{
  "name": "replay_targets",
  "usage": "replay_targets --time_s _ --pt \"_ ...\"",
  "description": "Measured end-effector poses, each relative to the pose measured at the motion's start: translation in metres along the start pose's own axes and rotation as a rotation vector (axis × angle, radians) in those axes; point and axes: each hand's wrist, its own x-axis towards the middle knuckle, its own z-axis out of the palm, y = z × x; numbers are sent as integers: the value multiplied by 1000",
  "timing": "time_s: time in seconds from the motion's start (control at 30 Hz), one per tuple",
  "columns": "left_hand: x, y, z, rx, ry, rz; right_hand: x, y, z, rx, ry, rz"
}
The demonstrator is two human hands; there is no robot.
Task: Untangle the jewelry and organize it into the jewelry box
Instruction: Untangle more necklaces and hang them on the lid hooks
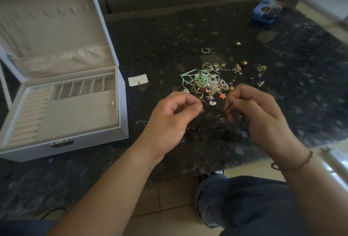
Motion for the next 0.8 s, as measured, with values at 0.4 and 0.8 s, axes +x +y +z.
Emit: replay_targets --time_s 0.4,0.8 --pt "-3 21 -30 -626 56 113 1 10 -16 -664 -91 482" --pt "-1 26 -33 -685 -126 31 1 11 -7 -634 -128 143"
